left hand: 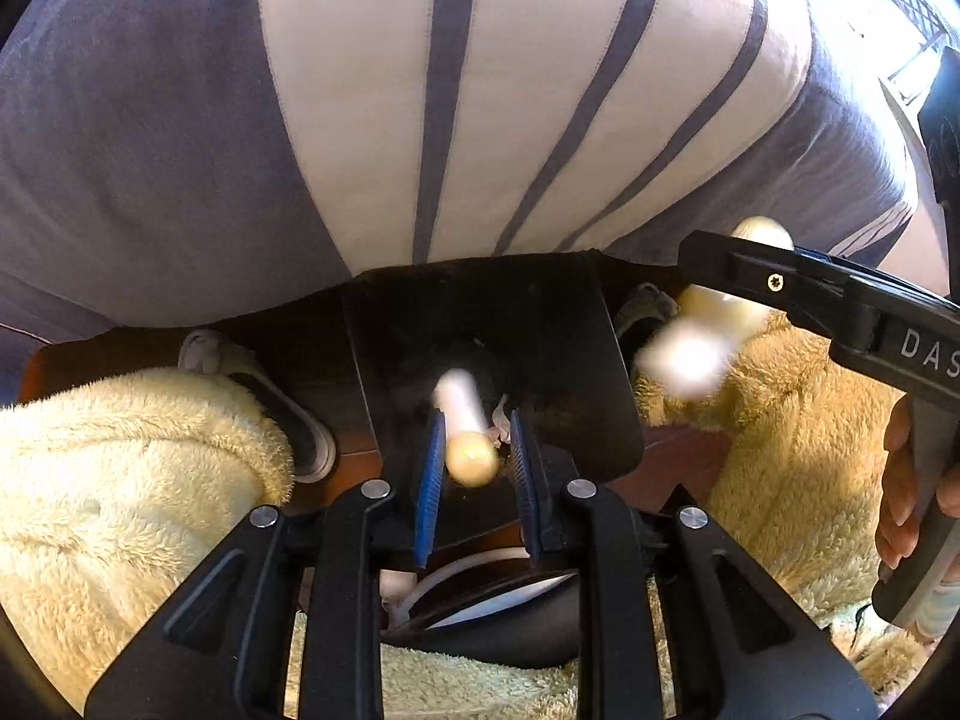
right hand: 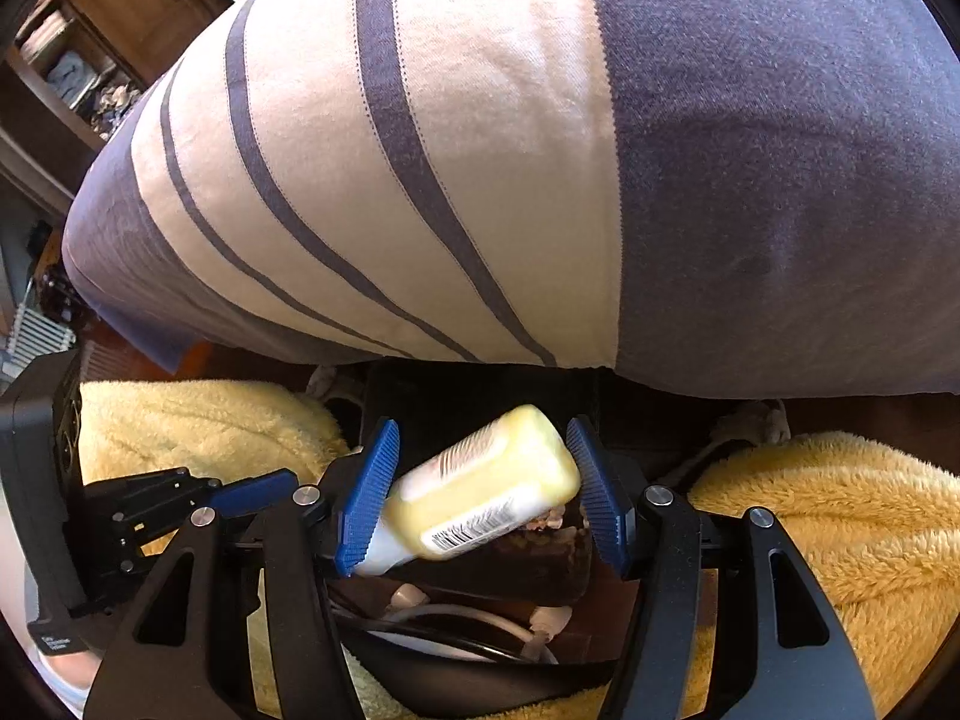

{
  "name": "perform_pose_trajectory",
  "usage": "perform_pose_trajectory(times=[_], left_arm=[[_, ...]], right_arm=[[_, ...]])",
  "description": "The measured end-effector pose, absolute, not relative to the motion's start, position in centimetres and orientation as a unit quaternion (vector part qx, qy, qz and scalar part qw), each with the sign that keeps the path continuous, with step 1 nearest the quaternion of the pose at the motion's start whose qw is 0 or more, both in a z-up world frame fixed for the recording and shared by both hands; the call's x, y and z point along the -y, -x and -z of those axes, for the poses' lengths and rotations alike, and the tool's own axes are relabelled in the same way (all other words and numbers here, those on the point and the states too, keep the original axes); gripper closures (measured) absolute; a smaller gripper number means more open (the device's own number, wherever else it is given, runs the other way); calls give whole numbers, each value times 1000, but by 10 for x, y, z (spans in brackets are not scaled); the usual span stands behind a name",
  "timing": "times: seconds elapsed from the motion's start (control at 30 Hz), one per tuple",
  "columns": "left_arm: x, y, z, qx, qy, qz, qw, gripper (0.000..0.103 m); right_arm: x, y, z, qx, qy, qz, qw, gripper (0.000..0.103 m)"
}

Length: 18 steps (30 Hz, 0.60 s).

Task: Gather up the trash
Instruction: 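Lower both bottles into the bin and open both tools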

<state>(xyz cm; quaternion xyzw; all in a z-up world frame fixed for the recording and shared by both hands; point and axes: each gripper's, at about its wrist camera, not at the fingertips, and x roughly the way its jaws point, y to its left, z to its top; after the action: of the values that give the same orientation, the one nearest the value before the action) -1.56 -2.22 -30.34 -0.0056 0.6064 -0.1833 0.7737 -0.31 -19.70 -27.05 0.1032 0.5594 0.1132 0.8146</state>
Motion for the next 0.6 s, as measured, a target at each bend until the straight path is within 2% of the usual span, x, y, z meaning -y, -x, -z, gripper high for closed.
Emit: perform_pose_trajectory(times=[0.27, 0.5, 0.6], left_arm=[[22, 17, 289, -595, 3, 174, 784, 56], [15, 12, 260, -560, -1, 164, 812, 42], [11, 6, 226, -523, -4, 157, 838, 36]], right_arm=[[204, 7, 251, -542, -107, -100, 827, 42], [217, 10, 219, -507, -100, -76, 853, 39], [227, 7, 193, -476, -101, -70, 871, 39]])
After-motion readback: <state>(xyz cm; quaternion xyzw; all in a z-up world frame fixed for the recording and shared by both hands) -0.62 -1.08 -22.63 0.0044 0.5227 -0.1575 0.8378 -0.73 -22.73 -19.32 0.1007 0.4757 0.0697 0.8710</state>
